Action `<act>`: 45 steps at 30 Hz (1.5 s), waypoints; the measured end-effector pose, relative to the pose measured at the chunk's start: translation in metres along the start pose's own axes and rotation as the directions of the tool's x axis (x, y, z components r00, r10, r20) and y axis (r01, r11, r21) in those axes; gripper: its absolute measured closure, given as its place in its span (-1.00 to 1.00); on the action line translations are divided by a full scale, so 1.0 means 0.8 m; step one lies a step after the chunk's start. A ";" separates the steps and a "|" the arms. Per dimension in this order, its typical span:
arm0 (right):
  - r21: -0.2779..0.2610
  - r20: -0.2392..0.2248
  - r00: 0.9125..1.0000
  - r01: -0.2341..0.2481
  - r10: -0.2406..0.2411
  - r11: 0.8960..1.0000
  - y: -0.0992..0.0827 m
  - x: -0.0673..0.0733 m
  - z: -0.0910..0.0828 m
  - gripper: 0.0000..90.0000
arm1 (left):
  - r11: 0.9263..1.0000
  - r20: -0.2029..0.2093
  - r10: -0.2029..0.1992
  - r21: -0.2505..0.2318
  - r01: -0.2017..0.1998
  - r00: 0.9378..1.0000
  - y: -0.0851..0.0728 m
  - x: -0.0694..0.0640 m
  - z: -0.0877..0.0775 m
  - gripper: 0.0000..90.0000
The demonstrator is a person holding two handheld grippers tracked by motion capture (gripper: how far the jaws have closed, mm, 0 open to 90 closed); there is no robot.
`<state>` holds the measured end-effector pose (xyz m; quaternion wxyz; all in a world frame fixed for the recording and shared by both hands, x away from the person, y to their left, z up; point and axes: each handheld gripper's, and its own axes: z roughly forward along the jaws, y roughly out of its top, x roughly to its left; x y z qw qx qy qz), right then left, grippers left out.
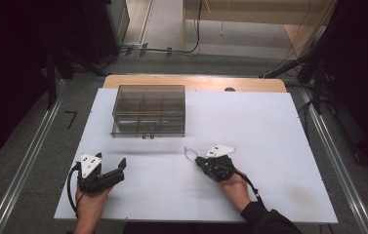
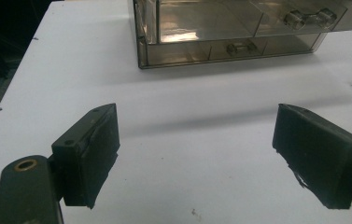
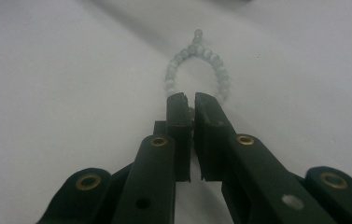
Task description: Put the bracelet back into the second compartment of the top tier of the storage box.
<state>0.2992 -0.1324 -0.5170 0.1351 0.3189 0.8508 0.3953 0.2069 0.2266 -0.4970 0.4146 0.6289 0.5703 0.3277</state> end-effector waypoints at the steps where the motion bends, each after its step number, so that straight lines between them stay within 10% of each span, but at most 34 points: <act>1: -0.003 -0.004 1.000 -0.004 0.004 1.000 0.000 0.000 -0.001 0.85 | 1.000 0.000 0.000 0.000 0.000 1.000 0.000 0.000 0.000 -0.66; 20: -0.097 -0.101 0.995 -0.033 0.023 0.995 0.031 0.011 -0.034 0.86 | 1.000 -0.006 -0.001 0.002 0.001 1.000 0.000 0.001 0.000 -0.66; 45: -0.176 -0.183 0.983 -0.028 -0.005 0.984 0.085 0.043 -0.026 0.86 | 1.000 -0.008 -0.002 0.003 0.002 1.000 -0.001 0.002 0.000 -0.66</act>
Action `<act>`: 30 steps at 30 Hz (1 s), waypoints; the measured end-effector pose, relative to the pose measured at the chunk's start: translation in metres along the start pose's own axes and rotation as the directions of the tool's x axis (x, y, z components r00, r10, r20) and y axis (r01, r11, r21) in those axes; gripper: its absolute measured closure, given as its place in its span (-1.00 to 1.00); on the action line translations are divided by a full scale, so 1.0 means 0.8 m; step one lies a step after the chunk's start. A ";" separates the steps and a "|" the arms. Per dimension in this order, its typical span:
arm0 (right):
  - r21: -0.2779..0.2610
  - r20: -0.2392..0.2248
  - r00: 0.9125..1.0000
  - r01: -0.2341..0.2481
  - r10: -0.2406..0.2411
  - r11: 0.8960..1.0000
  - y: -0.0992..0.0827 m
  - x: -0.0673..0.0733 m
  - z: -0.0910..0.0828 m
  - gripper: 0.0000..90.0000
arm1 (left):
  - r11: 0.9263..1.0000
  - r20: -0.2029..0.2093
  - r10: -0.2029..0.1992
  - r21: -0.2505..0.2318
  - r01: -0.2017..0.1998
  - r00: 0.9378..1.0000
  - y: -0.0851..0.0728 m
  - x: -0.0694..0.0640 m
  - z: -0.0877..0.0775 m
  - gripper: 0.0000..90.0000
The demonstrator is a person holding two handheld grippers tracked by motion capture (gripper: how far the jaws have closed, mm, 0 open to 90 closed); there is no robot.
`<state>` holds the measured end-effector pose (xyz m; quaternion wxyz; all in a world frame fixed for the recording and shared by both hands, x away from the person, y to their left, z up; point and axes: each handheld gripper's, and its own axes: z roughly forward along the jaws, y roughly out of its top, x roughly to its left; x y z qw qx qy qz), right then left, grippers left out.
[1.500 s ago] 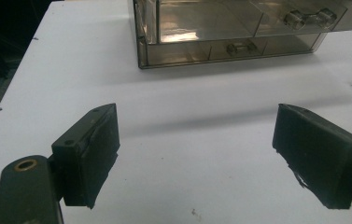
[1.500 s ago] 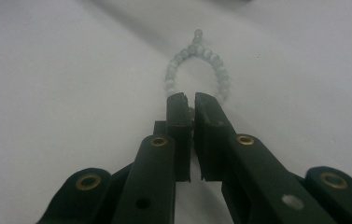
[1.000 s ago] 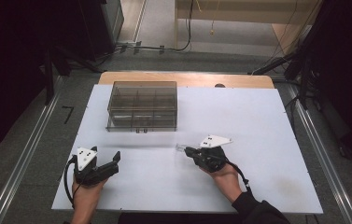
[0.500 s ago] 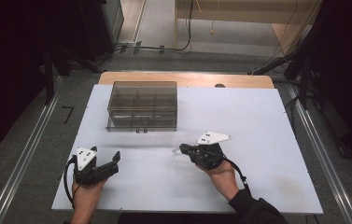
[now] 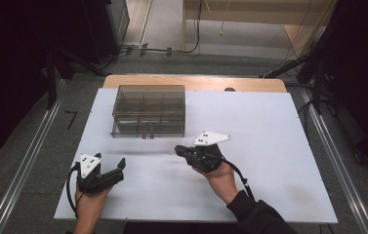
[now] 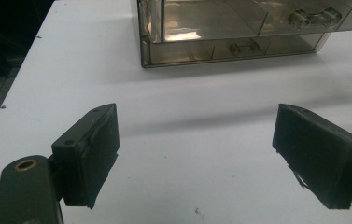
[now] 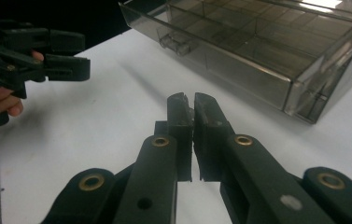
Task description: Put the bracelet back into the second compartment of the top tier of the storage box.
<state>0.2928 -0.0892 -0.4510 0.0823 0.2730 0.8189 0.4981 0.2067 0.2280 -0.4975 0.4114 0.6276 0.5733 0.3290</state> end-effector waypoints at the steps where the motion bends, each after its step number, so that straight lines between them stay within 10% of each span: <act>1: 0.000 -0.003 1.000 0.002 -0.002 1.000 0.002 0.001 0.001 0.86 | 1.000 0.000 0.001 0.000 -0.001 1.000 0.000 0.000 0.000 -0.66; 30: -0.079 -0.033 0.999 0.025 -0.028 0.997 0.069 0.022 0.018 0.86 | 1.000 0.006 0.000 0.001 0.000 1.000 0.000 0.000 0.000 -0.66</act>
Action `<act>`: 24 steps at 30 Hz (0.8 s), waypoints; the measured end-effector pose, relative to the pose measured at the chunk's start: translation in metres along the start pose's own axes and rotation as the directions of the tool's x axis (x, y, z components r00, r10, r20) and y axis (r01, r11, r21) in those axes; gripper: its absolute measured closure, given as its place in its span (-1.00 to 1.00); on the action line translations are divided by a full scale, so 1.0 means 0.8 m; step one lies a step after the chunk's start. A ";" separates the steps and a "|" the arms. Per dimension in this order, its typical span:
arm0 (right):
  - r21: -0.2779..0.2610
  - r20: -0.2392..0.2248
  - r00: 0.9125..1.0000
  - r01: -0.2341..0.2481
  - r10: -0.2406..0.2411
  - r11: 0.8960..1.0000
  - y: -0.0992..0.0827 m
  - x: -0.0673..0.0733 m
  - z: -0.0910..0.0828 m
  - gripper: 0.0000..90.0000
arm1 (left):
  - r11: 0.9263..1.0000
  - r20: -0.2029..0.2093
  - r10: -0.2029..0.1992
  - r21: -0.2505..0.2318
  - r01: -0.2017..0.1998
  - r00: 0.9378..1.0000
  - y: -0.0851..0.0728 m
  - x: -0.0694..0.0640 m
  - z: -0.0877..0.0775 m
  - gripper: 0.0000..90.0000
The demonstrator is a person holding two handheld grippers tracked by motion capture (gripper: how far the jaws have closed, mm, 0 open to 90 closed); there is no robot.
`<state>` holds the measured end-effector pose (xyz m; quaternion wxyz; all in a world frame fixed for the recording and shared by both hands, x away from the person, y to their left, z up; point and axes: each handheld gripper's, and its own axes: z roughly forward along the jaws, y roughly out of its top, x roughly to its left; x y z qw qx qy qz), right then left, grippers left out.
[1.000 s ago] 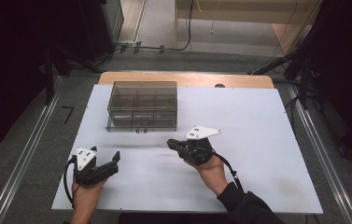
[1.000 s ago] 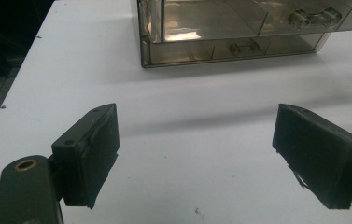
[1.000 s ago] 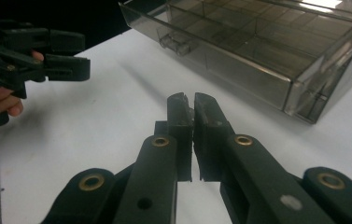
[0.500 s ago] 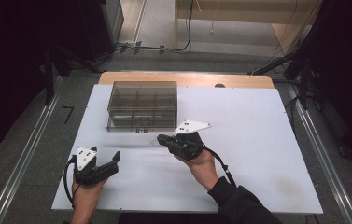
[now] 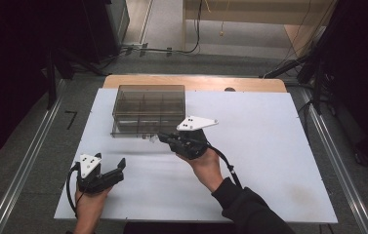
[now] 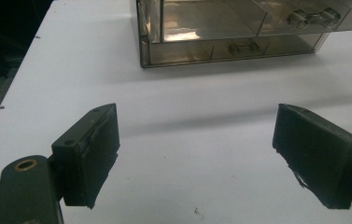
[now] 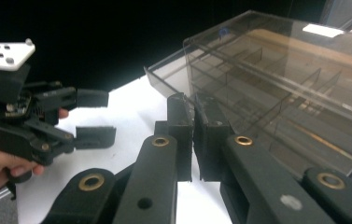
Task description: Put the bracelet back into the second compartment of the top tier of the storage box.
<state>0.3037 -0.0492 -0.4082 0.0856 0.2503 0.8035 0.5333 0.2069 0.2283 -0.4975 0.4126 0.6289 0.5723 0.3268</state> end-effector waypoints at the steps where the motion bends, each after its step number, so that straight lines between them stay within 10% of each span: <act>1: -0.005 0.001 1.000 0.002 -0.002 1.000 0.002 0.000 0.000 0.86 | 1.000 0.000 0.000 -0.001 0.000 1.000 0.000 0.000 0.000 -0.66; 24: -0.058 0.054 0.998 -0.014 0.018 0.998 0.029 -0.016 0.020 0.86 | 1.000 0.003 0.001 0.000 -0.001 1.000 0.000 0.000 0.000 -0.66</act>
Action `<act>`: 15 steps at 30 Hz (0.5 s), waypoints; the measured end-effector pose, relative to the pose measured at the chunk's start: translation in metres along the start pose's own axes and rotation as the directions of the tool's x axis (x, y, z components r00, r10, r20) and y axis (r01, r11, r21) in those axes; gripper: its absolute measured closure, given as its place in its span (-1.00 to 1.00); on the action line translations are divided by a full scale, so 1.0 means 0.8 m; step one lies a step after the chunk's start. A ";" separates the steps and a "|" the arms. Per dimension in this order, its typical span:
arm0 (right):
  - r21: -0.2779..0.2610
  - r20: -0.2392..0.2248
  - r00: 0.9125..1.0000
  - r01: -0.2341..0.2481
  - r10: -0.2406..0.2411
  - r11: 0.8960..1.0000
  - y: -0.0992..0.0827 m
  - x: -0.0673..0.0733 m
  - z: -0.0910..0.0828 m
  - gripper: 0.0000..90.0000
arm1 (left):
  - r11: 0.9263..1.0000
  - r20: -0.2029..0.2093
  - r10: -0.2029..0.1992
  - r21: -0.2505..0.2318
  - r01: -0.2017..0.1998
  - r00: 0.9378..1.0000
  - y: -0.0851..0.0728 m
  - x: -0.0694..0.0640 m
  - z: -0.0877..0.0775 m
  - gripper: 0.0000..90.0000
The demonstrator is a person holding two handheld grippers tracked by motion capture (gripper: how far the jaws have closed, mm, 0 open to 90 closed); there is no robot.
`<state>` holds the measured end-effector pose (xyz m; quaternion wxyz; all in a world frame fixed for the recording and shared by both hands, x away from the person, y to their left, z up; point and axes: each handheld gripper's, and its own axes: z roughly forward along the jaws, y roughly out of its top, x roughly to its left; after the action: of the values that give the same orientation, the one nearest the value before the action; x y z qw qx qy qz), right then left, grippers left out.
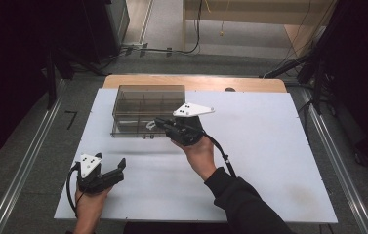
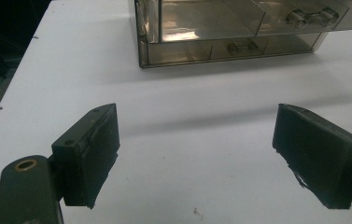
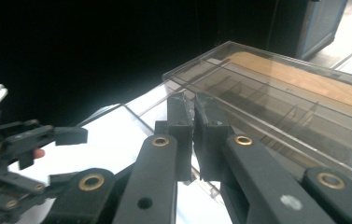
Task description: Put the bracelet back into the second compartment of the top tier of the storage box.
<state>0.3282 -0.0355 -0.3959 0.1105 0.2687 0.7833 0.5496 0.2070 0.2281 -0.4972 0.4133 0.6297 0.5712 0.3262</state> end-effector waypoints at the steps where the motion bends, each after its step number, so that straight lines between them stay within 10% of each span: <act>1: 0.000 0.005 1.000 -0.005 0.005 1.000 0.000 -0.002 0.002 0.86 | 1.000 0.001 0.001 0.000 -0.001 1.000 0.000 0.000 0.000 -0.66; 15: -0.010 0.050 0.998 -0.029 0.030 1.000 -0.004 -0.015 0.025 0.86 | 1.000 0.007 0.004 0.002 -0.004 1.000 0.000 0.000 0.000 -0.66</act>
<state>0.3469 -0.0266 -0.4080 0.1233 0.2935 0.7738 0.5477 0.2074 0.2280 -0.4973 0.4141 0.6321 0.5690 0.3244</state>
